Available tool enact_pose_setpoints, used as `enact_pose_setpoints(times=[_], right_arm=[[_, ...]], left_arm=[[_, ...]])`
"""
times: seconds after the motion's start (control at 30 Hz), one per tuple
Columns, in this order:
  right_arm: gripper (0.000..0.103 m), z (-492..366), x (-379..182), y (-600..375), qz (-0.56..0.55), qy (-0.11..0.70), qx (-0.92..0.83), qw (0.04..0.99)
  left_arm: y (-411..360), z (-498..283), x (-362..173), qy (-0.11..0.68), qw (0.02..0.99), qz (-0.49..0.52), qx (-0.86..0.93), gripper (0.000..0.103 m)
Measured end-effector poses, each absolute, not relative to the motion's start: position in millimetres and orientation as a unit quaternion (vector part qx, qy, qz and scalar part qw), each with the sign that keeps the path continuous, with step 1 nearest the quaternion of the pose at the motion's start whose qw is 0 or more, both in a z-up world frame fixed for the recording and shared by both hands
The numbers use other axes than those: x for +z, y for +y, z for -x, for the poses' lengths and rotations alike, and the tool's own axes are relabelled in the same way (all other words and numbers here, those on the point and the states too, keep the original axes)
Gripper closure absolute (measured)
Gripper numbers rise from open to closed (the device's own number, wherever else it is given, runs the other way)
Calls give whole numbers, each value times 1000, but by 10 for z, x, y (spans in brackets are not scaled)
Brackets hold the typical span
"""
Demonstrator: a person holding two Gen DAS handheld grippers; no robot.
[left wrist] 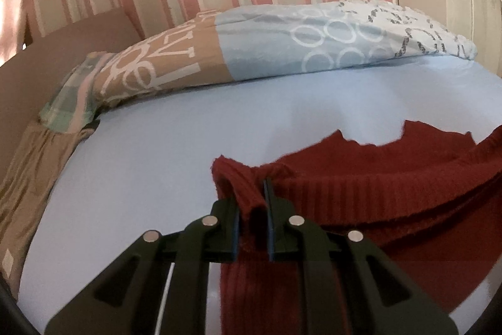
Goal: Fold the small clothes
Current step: 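Fold the held hem up toward the collar with both grippers, then release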
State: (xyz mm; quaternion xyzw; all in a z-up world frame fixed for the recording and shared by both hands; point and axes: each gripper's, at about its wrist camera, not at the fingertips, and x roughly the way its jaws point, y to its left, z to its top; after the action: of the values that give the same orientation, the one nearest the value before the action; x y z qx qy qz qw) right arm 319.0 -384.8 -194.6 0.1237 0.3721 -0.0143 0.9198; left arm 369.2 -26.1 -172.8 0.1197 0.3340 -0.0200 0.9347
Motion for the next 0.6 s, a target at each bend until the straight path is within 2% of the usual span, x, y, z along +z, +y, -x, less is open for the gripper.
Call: enact_pose_setpoints(times=[0.23,0.33,0.37,0.43,0.47,0.5,0.6], right_arm=[[95,-3500,-2279,-3851,-137,411,-25,901],[93,-3507,-2295,-3848,-132,411,-22,902],[89,-3510,-2287,-3859,-133,411,-18,901],[70,-3504,-2240,-3888,-134,407,-12,903],[58,-3493,-2211,-3906,-135,401,-10,906],[53,-3460,-2143,-3925,-137,390,-5,911],[39,-3359,-1963,-3954,-136,362,7,922]], left_arm=[[-347,-4184,-2214,384,910,-155,-21,90],[-362,-4192,-2323,387,906,-167,-20,86],[-360,-4191,-2325,387,907,-167,-20,82],[-335,-4193,-2298,388,907,-160,-17,65],[-293,-4189,-2257,387,909,-152,-14,49],[-245,-4177,-2210,383,913,-140,-17,41],[-72,-4089,-2058,380,919,-103,-23,36]])
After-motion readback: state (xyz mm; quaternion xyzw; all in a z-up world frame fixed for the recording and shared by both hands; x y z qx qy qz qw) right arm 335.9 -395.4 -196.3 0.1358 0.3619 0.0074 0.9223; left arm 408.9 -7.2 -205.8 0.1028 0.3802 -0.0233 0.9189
